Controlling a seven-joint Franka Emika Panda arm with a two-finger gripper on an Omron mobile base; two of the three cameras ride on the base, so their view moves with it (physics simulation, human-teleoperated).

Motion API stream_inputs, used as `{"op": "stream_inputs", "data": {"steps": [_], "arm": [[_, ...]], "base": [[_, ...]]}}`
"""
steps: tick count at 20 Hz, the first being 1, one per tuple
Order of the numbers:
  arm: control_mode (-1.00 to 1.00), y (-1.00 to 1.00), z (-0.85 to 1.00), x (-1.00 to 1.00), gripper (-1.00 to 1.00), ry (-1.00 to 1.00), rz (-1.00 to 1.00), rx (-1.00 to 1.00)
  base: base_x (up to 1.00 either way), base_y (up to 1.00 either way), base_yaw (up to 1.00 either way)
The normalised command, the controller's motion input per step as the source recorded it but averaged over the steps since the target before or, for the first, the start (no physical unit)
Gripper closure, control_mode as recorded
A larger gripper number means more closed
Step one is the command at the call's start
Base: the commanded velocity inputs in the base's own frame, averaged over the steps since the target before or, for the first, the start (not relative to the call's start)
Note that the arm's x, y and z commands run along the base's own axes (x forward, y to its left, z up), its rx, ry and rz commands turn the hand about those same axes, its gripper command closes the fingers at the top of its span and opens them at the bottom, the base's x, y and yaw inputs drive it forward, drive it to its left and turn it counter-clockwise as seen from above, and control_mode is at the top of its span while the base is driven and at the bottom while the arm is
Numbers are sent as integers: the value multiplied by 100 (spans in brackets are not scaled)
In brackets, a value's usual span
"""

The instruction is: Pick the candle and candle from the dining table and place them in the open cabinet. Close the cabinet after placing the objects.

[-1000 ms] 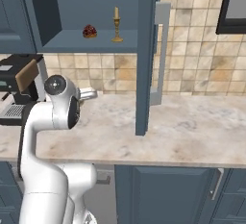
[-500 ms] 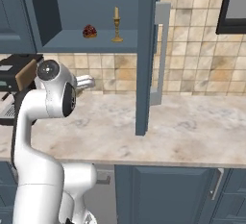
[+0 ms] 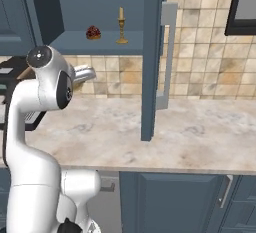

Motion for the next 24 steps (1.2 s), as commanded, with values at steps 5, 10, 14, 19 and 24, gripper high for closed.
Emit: {"op": "stream_inputs", "data": {"steps": [5, 10, 14, 19, 24], "arm": [[-100, 0, 56, -19, 100, -7, 0, -4], [-100, 0, 57, -18, 100, -11, 0, -5], [-100, 2, 32, -2, 100, -7, 0, -1], [-100, 0, 26, 0, 100, -5, 0, 0], [-100, 0, 14, 0, 100, -4, 0, 0]], "base": [[0, 0, 0], [0, 0, 0], [0, 0, 0], [0, 0, 0], [0, 0, 0]]}}
